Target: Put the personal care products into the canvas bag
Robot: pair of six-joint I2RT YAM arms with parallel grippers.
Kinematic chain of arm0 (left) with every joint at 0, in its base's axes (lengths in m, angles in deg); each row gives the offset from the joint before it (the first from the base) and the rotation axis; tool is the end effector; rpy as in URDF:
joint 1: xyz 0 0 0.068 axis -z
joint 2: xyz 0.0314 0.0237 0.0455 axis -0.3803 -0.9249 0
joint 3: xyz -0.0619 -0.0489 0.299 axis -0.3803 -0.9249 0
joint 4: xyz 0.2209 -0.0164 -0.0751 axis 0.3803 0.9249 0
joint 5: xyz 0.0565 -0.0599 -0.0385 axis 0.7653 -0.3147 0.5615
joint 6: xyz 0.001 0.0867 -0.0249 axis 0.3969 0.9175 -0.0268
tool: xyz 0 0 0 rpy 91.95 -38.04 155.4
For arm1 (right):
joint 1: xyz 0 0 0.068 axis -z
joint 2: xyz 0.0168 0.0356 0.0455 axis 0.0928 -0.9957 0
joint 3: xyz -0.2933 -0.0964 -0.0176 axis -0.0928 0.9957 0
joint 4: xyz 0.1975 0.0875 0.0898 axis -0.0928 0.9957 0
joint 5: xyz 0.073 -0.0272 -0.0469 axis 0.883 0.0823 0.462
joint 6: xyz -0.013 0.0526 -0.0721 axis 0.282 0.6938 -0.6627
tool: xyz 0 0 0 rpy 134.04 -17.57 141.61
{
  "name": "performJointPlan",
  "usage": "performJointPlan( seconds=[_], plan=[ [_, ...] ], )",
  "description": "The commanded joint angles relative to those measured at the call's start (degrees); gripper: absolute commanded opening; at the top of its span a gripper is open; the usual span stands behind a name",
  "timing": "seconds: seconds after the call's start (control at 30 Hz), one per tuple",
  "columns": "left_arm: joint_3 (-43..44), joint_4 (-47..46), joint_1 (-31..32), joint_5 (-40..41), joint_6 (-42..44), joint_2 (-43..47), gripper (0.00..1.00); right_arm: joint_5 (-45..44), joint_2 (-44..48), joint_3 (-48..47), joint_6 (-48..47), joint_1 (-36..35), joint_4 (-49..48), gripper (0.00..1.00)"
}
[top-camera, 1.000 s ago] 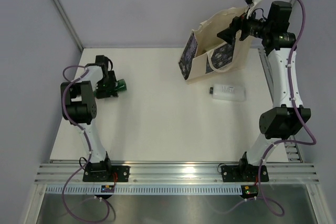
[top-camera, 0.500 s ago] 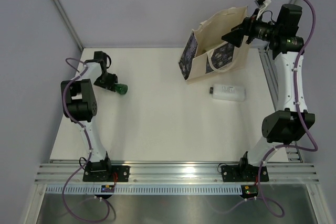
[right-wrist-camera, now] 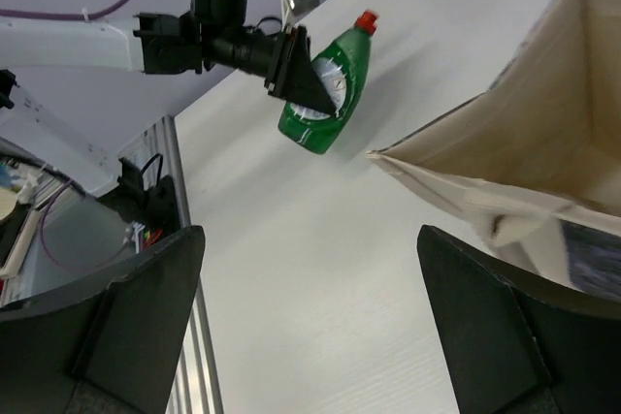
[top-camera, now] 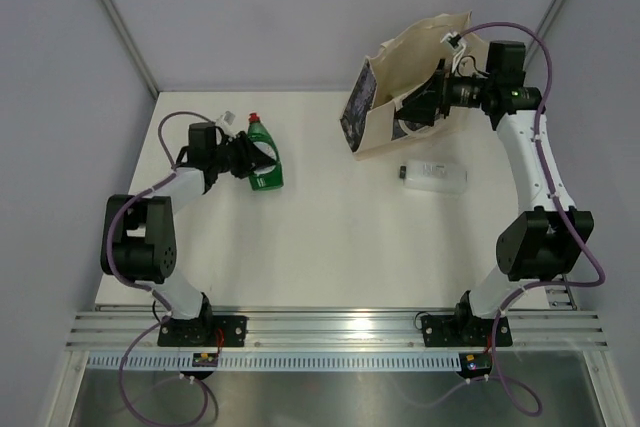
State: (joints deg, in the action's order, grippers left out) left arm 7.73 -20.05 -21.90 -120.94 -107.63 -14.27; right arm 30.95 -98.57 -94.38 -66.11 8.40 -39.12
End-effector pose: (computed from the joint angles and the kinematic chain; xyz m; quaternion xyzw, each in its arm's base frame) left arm 0.3613 -0.0465 0.2187 -0.1547 0.8713 -0.3650 0.2894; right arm 0.3489 0.0583 0.4430 -0.3140 0.6860 0.4785 0.4492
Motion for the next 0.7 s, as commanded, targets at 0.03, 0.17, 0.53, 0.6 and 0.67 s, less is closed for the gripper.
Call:
performJointPlan(
  seconds=[0.03,0.17,0.53,0.6,0.67],
  plan=[
    [-0.59,-26.24,7.45,-17.12,0.16,11.73,0.0,-5.52,4.42,4.01,-7.44,-8.94,9.76,0.98],
    [-2.0,-34.07,14.48,-18.53,-5.11,16.73,0.0,-12.46,8.46,13.86,6.84,-16.06,-7.17,0.99],
    [-4.46,-43.76,25.03,-16.95,-14.44,21.14,0.0,-13.2,8.12,22.04,31.49,-23.89,-36.61,1.0],
    [-5.25,-43.93,25.56,-16.43,-14.52,21.32,0.0,-12.13,8.21,23.19,32.55,-24.6,-39.01,1.0],
    [-5.78,-44.54,26.01,-16.33,-15.05,21.76,0.0,-12.57,7.86,23.37,31.25,-26.09,-39.55,0.99]
  ],
)
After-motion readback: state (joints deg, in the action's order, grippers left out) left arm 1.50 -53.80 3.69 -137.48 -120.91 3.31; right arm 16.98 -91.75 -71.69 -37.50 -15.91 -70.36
